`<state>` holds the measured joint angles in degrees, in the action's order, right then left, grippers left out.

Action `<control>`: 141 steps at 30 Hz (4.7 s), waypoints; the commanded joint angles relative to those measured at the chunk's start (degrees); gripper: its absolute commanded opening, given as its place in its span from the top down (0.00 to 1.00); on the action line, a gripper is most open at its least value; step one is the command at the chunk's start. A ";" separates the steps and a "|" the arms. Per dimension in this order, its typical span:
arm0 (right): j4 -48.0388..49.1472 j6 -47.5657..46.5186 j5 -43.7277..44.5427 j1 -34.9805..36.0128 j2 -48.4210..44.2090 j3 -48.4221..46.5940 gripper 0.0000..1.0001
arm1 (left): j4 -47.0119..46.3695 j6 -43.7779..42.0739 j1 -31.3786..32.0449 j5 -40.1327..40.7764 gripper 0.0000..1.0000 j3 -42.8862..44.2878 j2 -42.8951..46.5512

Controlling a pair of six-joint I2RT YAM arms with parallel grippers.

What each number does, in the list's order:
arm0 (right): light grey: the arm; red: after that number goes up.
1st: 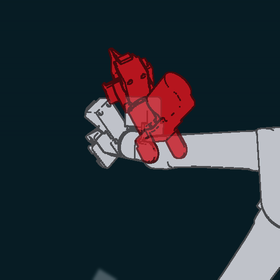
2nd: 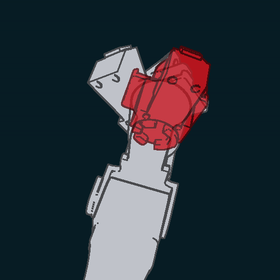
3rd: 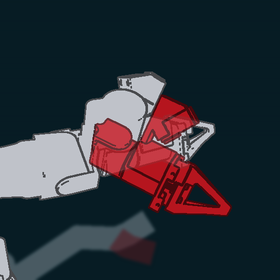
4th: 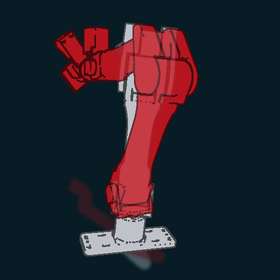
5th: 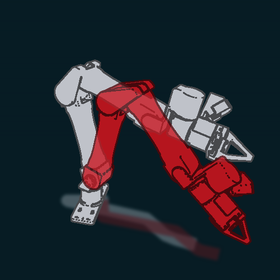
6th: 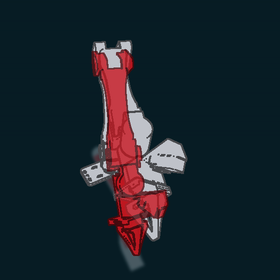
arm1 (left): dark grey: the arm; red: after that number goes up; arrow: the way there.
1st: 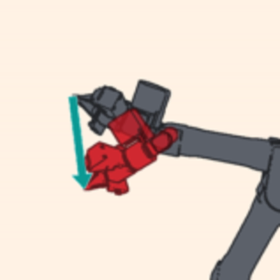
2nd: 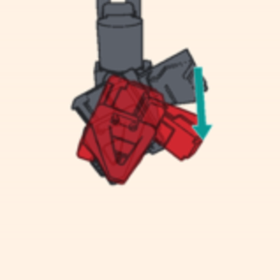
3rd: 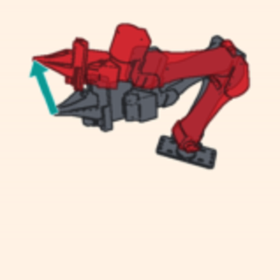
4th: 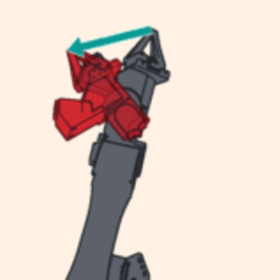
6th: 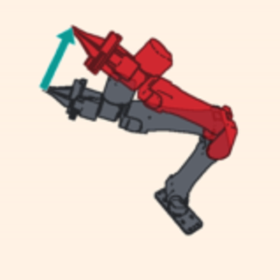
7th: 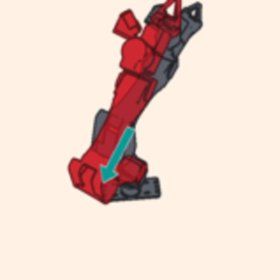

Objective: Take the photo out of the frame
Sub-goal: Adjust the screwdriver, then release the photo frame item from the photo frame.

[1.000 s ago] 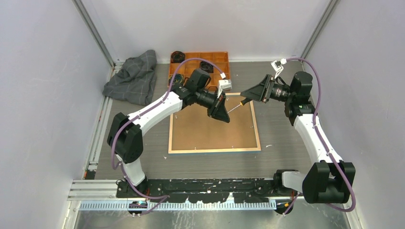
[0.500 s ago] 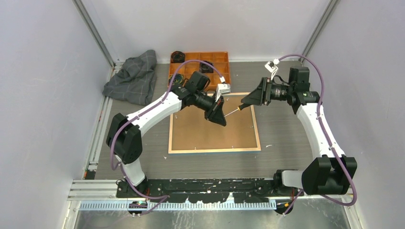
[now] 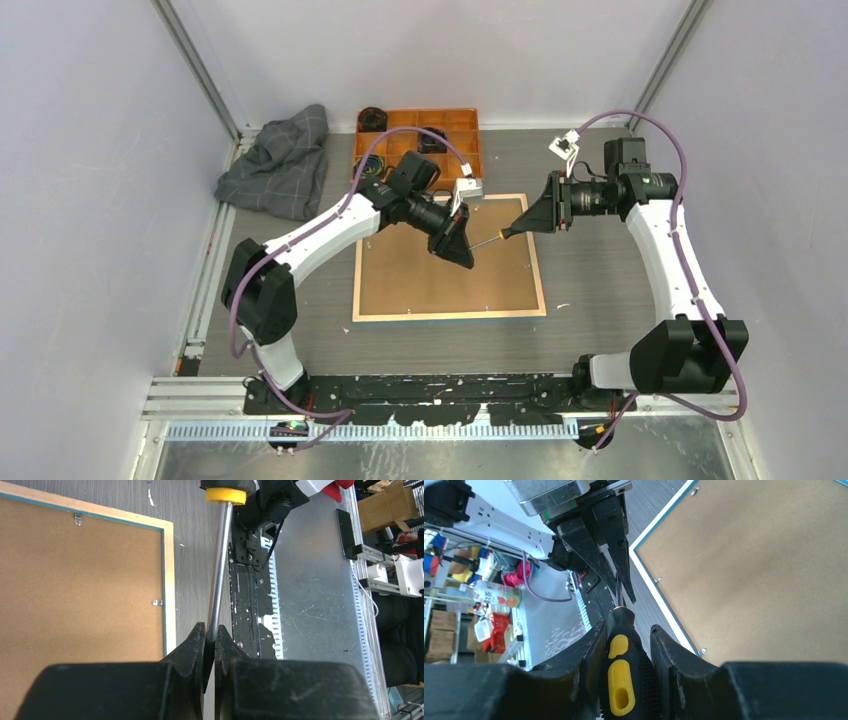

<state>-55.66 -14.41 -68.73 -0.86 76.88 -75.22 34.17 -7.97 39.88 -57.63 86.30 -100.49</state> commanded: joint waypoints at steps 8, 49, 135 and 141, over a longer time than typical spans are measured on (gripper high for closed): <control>15.25 9.96 32.90 0.16 -17.56 9.82 0.99 | -6.37 3.89 -3.89 17.17 0.26 -4.44 5.79; 24.69 8.44 68.50 14.50 -29.81 34.70 0.99 | -14.31 -8.59 17.79 41.91 0.12 -19.94 0.06; 23.48 -11.47 71.96 1.95 -37.51 45.24 0.99 | -6.48 6.99 23.40 28.31 1.00 -1.11 -23.11; 17.98 -13.75 75.47 2.01 -39.92 45.12 0.99 | -6.58 7.37 23.38 28.48 1.00 -0.96 -23.37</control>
<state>-33.23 -25.26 2.48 1.58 38.06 -29.58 20.58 -1.93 61.34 -25.12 87.39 -121.16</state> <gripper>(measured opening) 0.392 0.188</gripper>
